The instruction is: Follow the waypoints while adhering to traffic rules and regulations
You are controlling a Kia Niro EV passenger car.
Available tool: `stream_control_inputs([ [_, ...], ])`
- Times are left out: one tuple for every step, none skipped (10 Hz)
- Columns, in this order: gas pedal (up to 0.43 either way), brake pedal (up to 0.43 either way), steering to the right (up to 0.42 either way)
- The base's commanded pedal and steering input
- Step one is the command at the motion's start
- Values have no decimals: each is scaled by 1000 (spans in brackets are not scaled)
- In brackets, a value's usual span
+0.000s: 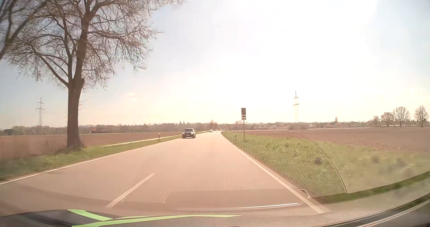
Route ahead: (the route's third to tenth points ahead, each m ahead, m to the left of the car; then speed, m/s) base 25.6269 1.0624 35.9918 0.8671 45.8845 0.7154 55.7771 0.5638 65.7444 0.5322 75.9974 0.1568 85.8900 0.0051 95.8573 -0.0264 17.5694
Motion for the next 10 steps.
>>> stream_control_inputs([
  [157,0,-2],
  [157,0,-2],
  [157,0,-2],
  [169,0,-2],
  [169,0,-2],
  [169,0,-2],
  [169,0,-2],
  [169,0,-2],
  [169,0,-2],
  [169,0,-1],
])
